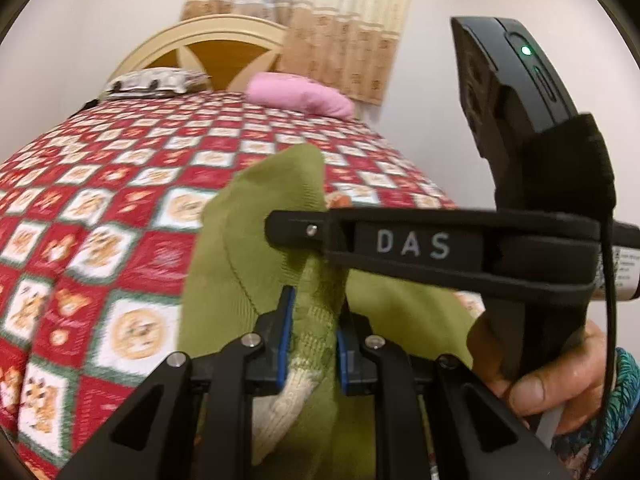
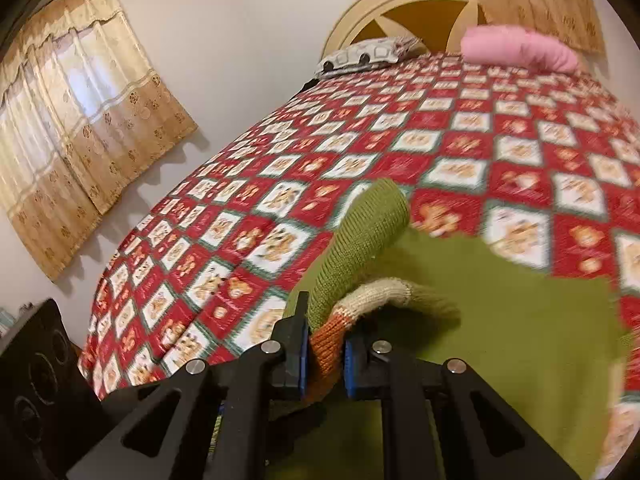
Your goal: Fold small clothes
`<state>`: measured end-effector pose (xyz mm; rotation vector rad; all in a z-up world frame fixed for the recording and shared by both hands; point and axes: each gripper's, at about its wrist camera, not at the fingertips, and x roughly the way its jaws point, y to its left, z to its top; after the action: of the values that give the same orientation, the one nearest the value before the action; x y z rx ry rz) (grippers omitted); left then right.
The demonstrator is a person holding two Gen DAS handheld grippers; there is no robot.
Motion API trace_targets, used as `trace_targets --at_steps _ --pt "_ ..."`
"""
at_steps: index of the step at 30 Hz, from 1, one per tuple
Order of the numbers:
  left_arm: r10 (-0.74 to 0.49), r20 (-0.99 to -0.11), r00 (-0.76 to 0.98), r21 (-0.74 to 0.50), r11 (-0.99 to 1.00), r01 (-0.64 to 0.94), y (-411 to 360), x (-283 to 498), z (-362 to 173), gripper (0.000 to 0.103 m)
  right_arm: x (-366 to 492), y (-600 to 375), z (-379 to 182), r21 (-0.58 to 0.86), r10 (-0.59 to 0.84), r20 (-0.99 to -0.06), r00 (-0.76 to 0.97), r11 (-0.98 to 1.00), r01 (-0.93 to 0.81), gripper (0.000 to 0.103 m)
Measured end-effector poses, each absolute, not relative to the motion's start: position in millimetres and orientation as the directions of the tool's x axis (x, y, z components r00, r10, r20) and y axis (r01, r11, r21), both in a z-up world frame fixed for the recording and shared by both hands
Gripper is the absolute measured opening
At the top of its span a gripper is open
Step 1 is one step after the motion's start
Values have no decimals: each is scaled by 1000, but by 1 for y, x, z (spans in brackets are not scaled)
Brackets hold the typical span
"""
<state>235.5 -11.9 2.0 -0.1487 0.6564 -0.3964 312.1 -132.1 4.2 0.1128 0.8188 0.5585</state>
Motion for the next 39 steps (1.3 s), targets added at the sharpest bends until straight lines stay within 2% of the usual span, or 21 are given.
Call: trace_targets --at_steps 6,11,18,25,28,30,32,33,35,39 --pt "-461 -567 682 -252 886 390 -82 241 9 18 302 -201 14 220 420 -704 573 896 -385 13" --pt "-475 -600 644 -239 874 423 -140 245 -4 18 297 -259 -2 191 346 -746 569 930 -314 13" --pt "-446 -653 611 -210 883 421 -184 249 -27 18 299 -304 -40 215 330 -772 544 940 -264 13" --pt "-435 -677 594 -193 884 427 -192 245 -36 22 302 -317 -74 316 380 -756 533 925 -213 13" --pt "-438 -676 593 -167 874 456 -189 232 -32 28 300 -320 -76 343 381 -750 541 923 -174 13" --pt "-465 -667 582 -170 856 488 -182 220 -29 42 294 -322 -70 355 377 -745 549 922 -153 18" --pt "-484 -651 585 -167 843 512 -166 200 -21 51 280 -326 -59 359 362 -728 581 925 -126 20" --pt "-486 -636 600 -154 841 518 -156 189 -18 60 265 -332 -47 381 361 -695 622 918 -107 20" --pt "-469 -606 643 -137 857 496 -129 166 -10 73 242 -339 -34 410 360 -647 671 907 -91 21" --pt "-483 -600 638 -167 855 490 -90 146 -9 73 181 -336 -11 402 340 -616 711 912 -88 21"
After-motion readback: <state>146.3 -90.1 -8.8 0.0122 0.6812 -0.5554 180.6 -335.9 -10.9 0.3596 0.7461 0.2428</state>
